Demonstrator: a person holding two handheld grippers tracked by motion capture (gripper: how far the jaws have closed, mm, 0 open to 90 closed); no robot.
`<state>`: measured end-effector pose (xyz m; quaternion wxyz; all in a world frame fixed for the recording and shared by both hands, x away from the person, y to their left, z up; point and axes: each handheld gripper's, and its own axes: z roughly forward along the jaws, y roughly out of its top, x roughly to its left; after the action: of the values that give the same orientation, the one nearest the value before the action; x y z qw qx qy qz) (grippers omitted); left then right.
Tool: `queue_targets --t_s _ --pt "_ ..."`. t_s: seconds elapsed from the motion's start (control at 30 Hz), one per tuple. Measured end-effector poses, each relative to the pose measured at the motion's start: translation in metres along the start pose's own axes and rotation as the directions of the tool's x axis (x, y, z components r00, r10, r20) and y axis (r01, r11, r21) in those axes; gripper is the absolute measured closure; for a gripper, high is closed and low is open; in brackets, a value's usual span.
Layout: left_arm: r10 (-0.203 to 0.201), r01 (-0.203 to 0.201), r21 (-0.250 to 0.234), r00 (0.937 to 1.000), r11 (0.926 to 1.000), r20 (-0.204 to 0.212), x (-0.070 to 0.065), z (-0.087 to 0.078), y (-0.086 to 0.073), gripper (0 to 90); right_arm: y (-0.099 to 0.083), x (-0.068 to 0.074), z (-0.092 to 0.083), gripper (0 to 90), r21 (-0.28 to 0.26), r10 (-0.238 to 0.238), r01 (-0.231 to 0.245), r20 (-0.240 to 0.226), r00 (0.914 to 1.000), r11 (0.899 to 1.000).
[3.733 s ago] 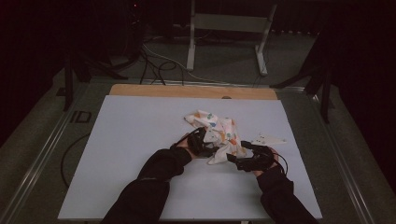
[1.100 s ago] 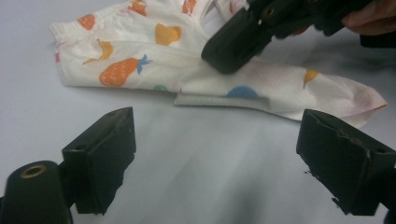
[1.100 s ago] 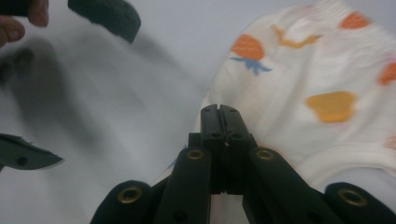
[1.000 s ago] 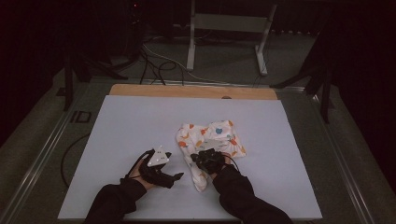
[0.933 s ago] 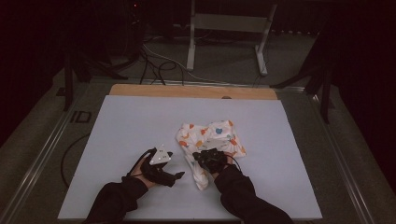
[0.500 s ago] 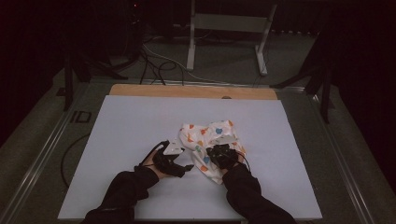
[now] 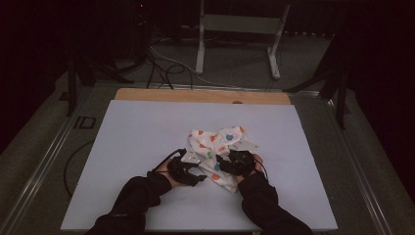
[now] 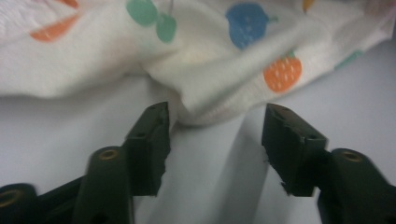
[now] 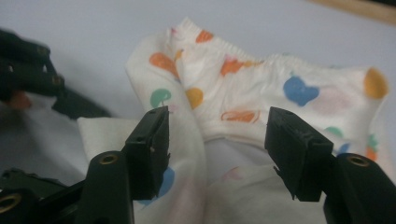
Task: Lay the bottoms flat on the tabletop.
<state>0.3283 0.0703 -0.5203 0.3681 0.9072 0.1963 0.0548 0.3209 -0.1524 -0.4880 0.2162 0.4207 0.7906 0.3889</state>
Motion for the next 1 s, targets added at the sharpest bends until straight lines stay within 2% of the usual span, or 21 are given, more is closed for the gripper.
queue_targets --t_s 0.07,0.1,0.17,0.23,0.3,0.37,0.57,0.67,0.83,1.0 --pt "-0.008 0.008 -0.007 1.0 0.9999 0.005 0.001 -0.001 0.0 53.1 0.002 -0.001 -0.004 34.5 -0.021 -0.004 0.004 0.0 1.0 1.0" --pt "-0.007 0.007 -0.01 0.9999 0.9999 0.01 0.001 -0.001 0.0 59.7 0.003 -0.001 -0.007 31.4 -0.027 -0.005 0.005 0.001 1.0 1.0" --pt "0.0 0.0 -0.012 1.0 0.9999 0.007 0.001 0.0 0.001 65.1 0.004 -0.002 -0.011 26.5 -0.046 -0.015 0.014 -0.015 0.9998 0.999" --pt "0.009 -0.009 -0.019 1.0 0.9998 -0.003 0.001 0.0 0.002 75.6 0.004 -0.004 -0.015 22.4 -0.071 -0.019 0.017 -0.023 0.9996 0.997" --pt "0.018 -0.018 -0.035 0.9998 0.9992 0.008 -0.001 -0.003 0.003 87.2 0.004 -0.006 -0.019 19.0 -0.084 -0.018 0.015 -0.029 0.9994 0.996" --pt "0.033 -0.033 -0.037 0.9994 0.9988 0.013 -0.003 -0.006 0.003 88.3 0.003 -0.009 -0.022 16.8 -0.101 -0.013 0.01 -0.031 0.9994 0.995" --pt "0.04 -0.039 -0.029 0.9987 0.9988 0.033 -0.006 -0.017 -0.001 89.5 0.0 -0.021 -0.031 12.2 -0.137 0.007 -0.011 -0.025 0.9997 0.991" --pt "0.041 -0.04 -0.029 0.9986 0.9988 0.034 -0.007 -0.025 -0.003 89.6 0.0 -0.027 -0.034 9.7 -0.137 0.012 -0.013 -0.014 0.9998 0.99" --pt "0.015 -0.013 -0.045 0.9983 0.9989 0.057 -0.01 -0.041 -0.008 89.7 -0.001 -0.036 -0.039 9.6 -0.146 0.023 -0.024 -0.006 0.9997 0.989" --pt "0.007 -0.003 -0.051 0.9973 0.9987 0.073 -0.022 -0.057 -0.015 89.7 -0.001 -0.041 -0.041 9.7 -0.154 0.04 -0.039 0.004 0.9992 0.987"
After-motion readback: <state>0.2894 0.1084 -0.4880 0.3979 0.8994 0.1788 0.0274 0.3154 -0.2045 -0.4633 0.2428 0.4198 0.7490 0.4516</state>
